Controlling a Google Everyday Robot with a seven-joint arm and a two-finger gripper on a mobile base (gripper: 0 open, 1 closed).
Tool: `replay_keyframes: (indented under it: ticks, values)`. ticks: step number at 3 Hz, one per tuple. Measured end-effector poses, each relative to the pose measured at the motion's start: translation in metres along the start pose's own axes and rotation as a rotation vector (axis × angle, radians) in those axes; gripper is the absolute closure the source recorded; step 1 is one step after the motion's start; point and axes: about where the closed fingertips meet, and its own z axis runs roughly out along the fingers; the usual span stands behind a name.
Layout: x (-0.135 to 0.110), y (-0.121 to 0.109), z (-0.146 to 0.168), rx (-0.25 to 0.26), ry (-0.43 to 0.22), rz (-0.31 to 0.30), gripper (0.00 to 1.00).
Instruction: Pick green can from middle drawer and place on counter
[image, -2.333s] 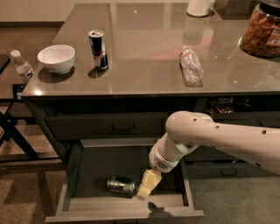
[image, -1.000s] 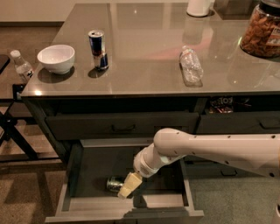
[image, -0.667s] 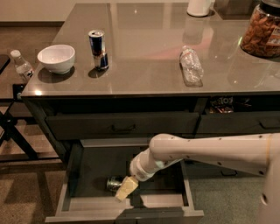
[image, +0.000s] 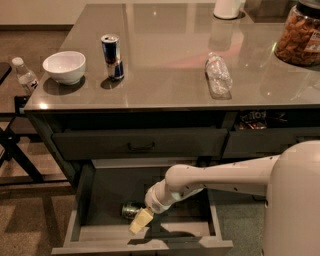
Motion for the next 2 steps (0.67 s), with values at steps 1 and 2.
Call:
replay_keyframes:
  ticks: [1, 2]
  values:
    - [0.004, -0.004, 0.014, -0.005, 0.000, 0.001, 0.00]
    - [0.007, -0.018, 0.032, -0.010, -0.011, -0.007, 0.00]
